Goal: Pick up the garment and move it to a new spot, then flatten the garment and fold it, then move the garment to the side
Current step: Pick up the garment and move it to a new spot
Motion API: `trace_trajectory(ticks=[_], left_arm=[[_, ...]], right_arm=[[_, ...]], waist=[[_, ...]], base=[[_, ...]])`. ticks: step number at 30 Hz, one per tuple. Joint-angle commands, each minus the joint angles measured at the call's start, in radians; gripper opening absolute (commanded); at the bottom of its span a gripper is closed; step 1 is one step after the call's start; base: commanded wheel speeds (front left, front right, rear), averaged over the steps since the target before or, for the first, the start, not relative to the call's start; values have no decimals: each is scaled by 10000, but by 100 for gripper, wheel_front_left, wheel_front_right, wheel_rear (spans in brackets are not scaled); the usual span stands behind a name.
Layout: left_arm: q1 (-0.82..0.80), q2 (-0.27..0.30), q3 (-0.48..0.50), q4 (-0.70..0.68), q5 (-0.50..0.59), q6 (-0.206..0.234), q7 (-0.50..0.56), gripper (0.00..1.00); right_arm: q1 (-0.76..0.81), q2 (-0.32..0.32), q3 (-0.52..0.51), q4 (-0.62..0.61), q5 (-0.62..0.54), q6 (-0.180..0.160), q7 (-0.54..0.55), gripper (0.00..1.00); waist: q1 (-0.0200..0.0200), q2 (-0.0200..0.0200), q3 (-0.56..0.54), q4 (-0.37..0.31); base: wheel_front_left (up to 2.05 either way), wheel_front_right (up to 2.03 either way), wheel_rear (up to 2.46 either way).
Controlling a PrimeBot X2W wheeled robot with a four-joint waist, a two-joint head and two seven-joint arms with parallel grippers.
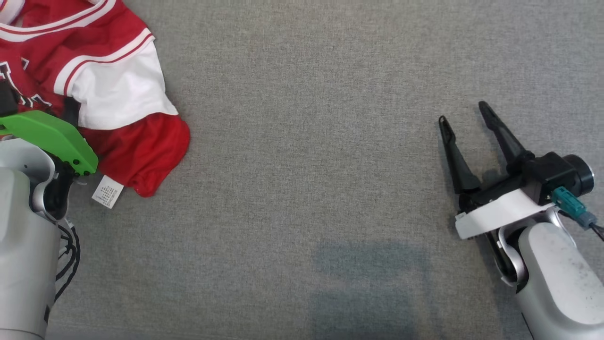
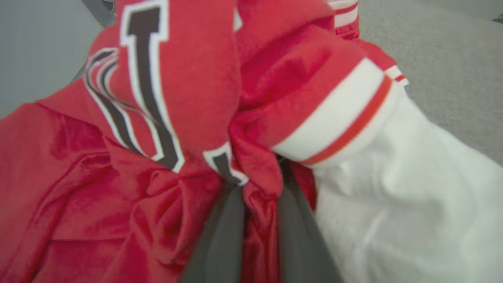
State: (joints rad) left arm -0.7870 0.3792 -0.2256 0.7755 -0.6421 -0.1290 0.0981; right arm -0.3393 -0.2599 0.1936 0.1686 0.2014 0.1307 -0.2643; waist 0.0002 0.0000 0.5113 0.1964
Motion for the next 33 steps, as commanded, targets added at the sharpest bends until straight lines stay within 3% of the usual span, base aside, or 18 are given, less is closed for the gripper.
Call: trace_trajectory(ticks=[1, 9, 15, 25, 29, 33], left_arm=[[171, 109, -116, -206, 45, -25, -125, 0], [1048, 395, -523, -2776, -186, -25, -366, 0], [1967, 254, -846, -5914, -140, 388, 142, 0], [2616, -902, -2369, -10172, -142, 856, 1140, 0], [2407, -1536, -3195, -10756, -95, 897, 1457, 0], [2361, -2052, -3793, -10283, -18, 934, 1567, 0]], right_arm=[[277, 89, 53, 132, 92, 1, -3, 100], [901, 712, 56, 351, 195, 1, -6, 100], [1373, 1112, -142, 386, 232, 1, -6, 100], [1833, 1423, -554, 308, 253, 1, -6, 100], [1836, 1540, -674, 216, 231, 1, -6, 100], [1852, 1669, -772, 164, 234, 1, -6, 100]], waist=[[-2, 0, -583, 40], [-2, 0, -1940, -230], [-2, 0, -2626, -784], [-2, 0, -3050, -2285], [-2, 0, -2954, -3034], [-2, 0, -2785, -3772]], base=[[0, 0, 0], [0, 0, 0], [0, 0, 0], [0, 0, 0], [0, 0, 0], [0, 0, 0]])
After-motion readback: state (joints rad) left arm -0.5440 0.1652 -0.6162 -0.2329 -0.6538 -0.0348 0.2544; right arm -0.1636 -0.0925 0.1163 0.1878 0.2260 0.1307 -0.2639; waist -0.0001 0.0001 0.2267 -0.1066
